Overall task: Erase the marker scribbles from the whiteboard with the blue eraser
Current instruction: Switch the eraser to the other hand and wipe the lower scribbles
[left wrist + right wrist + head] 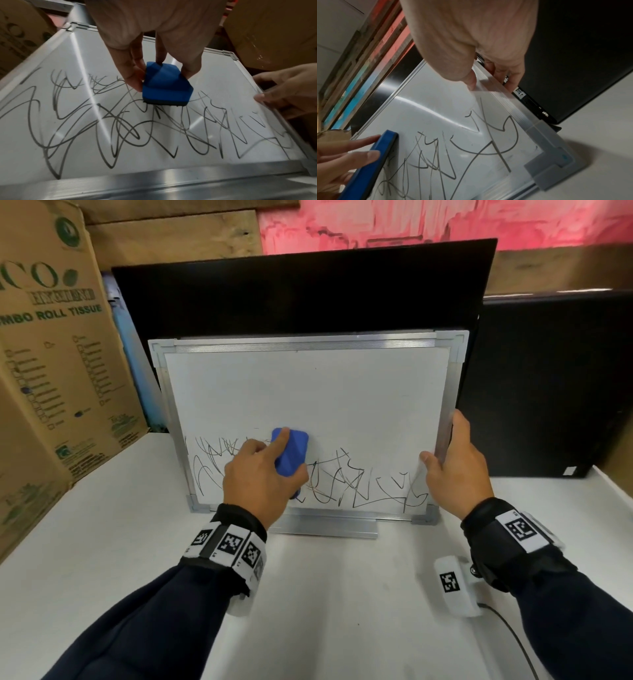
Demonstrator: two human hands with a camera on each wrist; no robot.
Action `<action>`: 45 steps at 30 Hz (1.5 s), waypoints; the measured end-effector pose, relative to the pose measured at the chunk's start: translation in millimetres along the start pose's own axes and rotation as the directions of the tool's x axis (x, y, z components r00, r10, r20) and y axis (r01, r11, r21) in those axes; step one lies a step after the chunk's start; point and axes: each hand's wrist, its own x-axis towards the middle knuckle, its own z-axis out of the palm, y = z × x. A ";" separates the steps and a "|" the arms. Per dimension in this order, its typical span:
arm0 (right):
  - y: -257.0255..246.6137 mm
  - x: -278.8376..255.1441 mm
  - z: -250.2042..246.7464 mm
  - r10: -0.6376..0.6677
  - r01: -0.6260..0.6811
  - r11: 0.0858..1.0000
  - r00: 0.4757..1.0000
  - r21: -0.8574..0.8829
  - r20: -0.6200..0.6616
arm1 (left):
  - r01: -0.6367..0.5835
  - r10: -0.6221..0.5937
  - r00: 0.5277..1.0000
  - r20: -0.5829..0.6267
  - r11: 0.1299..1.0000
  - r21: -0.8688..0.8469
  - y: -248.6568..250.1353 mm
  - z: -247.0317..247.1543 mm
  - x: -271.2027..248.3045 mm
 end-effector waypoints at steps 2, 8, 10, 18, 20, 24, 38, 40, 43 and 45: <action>1.5 0.5 1.1 -0.004 0.004 1.000 1.000 -0.005 -0.002 | 0.019 -0.020 0.999 -0.039 1.000 -0.019 3.8 0.1 2.3; 2.1 1.5 1.2 0.006 -0.006 1.000 1.000 0.002 -0.003 | -0.088 0.082 0.992 0.092 0.994 0.068 19.6 9.4 -1.3; 2.6 1.6 1.1 0.004 -0.004 1.000 1.000 0.003 -0.003 | -0.060 0.058 0.997 0.053 0.998 0.034 18.7 10.4 -0.8; 4.3 2.1 3.4 -0.009 0.008 1.000 1.000 -0.028 -0.010 | -0.129 0.121 0.989 0.087 0.986 0.101 25.6 19.1 -8.0; 3.2 2.0 4.0 -0.010 0.010 0.999 1.000 -0.037 -0.006 | -0.154 0.144 0.985 0.091 0.982 0.108 24.1 20.0 -8.7; 6.8 3.6 4.3 -0.025 0.024 0.998 1.000 -0.050 -0.017 | -0.012 0.011 0.998 -0.059 1.000 -0.015 18.7 13.3 5.5; 8.4 5.0 6.0 -0.007 0.007 0.998 1.000 -0.066 -0.005 | 0.018 -0.018 0.998 0.056 1.000 0.015 -21.1 5.7 -5.7; 7.4 4.6 5.9 -0.005 0.004 0.998 1.000 -0.067 -0.010 | 0.015 -0.015 0.999 0.033 1.000 -0.003 -22.2 6.4 -5.8; 7.9 4.7 6.7 -0.004 0.003 0.998 1.000 -0.065 -0.011 | 0.080 -0.085 0.992 -0.095 0.995 -0.055 -18.7 4.2 3.1; 9.1 5.3 6.4 -0.006 0.005 0.998 1.000 -0.068 -0.014 | 0.067 -0.070 0.995 -0.073 0.997 -0.036 -13.6 5.1 4.2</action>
